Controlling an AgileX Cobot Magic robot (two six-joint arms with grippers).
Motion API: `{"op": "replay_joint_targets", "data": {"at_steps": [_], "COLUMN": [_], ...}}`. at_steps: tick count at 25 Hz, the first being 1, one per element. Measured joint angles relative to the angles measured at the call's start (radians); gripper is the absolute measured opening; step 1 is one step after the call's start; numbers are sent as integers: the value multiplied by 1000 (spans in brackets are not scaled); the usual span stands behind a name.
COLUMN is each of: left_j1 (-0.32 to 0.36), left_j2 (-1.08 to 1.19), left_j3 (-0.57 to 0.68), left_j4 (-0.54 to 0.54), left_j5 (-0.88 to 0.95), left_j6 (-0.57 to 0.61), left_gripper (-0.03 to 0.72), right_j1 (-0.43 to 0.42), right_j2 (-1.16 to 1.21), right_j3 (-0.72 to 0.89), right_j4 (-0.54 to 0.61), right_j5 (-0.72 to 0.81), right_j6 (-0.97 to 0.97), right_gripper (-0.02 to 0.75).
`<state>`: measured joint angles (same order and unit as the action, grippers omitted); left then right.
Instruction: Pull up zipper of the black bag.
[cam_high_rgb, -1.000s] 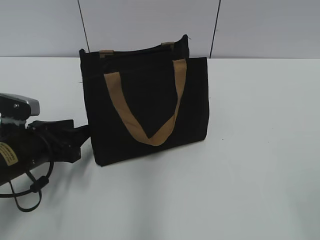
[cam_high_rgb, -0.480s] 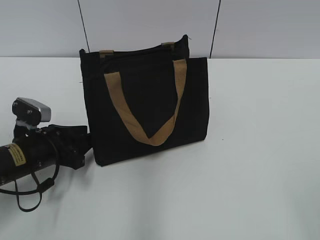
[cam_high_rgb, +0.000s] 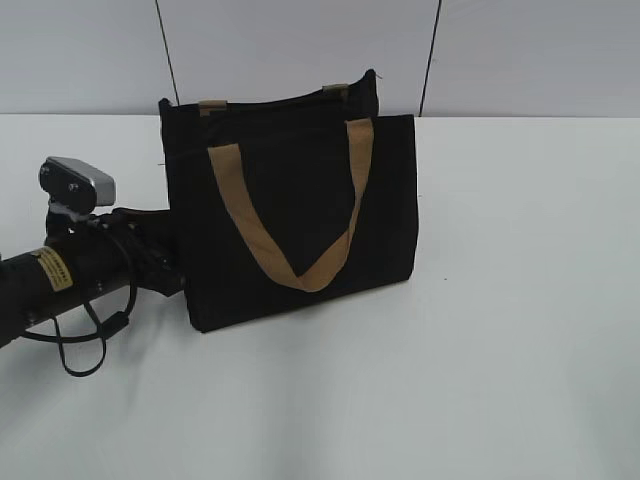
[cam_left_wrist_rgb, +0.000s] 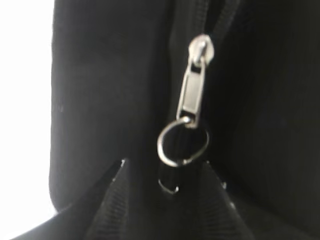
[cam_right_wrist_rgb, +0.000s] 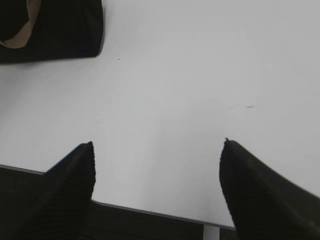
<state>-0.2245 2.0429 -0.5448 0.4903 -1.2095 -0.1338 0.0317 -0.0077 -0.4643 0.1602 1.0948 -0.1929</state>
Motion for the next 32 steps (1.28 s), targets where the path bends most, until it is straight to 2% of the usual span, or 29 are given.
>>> {"op": "replay_joint_targets", "data": {"at_steps": [6, 11, 13, 17, 19, 27, 32], "left_j1": [3, 3, 3, 3, 3, 3, 6], "left_j2": [40, 58, 59, 59, 59, 51, -78], "left_j3": [-22, -22, -22, -22, -22, -19, 28], "left_j4": [55, 58, 61, 48, 30, 23, -42], "left_j5": [-3, -5, -5, -4, -4, -1, 16], "left_j6": [0, 0, 0, -6, -22, -77, -82], "left_gripper": [324, 306, 250, 60, 11, 6, 5], "right_j1": [0, 0, 0, 0, 0, 0, 0], "right_j2": [0, 0, 0, 0, 0, 0, 0], "right_j3": [0, 0, 0, 0, 0, 0, 0], "right_j4": [0, 0, 0, 0, 0, 0, 0], "right_j5": [0, 0, 0, 0, 0, 0, 0], "right_j6": [0, 0, 0, 0, 0, 0, 0], "right_gripper": [589, 589, 589, 589, 589, 589, 589]}}
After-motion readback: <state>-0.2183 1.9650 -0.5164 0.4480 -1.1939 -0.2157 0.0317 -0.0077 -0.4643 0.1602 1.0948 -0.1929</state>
